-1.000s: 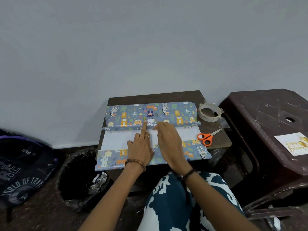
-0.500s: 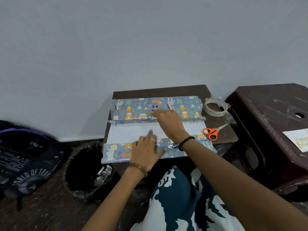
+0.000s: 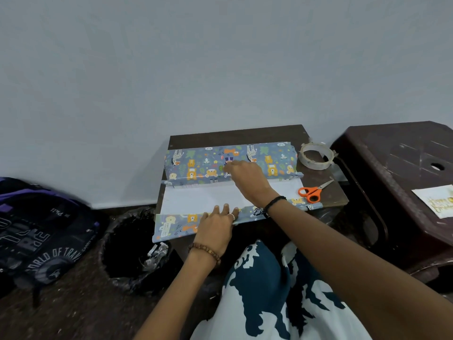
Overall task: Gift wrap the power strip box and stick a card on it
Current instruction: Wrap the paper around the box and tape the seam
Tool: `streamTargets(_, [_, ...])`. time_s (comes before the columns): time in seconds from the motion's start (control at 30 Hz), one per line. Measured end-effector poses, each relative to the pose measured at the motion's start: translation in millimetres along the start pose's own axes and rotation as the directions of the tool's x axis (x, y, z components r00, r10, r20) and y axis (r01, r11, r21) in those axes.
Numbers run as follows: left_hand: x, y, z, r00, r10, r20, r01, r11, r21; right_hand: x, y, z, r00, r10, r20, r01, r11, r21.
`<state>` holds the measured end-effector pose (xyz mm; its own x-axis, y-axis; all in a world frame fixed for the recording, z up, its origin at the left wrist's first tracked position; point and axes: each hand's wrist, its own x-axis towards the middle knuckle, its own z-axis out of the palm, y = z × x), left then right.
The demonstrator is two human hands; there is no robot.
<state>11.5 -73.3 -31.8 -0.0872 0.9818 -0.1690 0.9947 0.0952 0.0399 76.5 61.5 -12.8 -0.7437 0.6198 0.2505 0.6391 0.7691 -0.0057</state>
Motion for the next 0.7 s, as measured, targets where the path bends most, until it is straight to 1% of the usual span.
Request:
streamTargets(0.2, [1, 2, -6, 0.999, -0.008, 0.034, 0.009, 1.0, -0.016, 3, 2, -4, 0.998, -0.006, 0.063, 0.007, 1.0, -0.011])
streamTargets(0.23, [2, 2, -6, 0.999, -0.009, 0.04, 0.009, 1.0, -0.015, 4, 2, -3, 0.999, -0.003, 0.051, 0.004, 1.0, -0.024])
streamTargets(0.33, [1, 2, -5, 0.999, -0.011, 0.045, 0.011, 1.0, -0.003, 2, 0, -2, 0.998, -0.001, -0.065, -0.001, 0.999, -0.043])
streamTargets(0.47, [-1, 4, -3, 0.998, -0.016, 0.056, 0.014, 0.999, 0.032, 3, -1, -1, 0.993, -0.018, -0.114, 0.009, 0.996, -0.086])
streamTargets(0.6, [-2, 5, -4, 0.998, -0.023, 0.062, 0.02, 0.998, 0.058, 3, 2, 3, 0.988, -0.034, -0.154, 0.03, 0.999, -0.033])
streamTargets(0.7, [-4, 7, -5, 0.998, -0.027, 0.058, 0.023, 0.997, 0.075, 3, 9, 6, 0.988, -0.043, -0.151, 0.05, 0.998, 0.043])
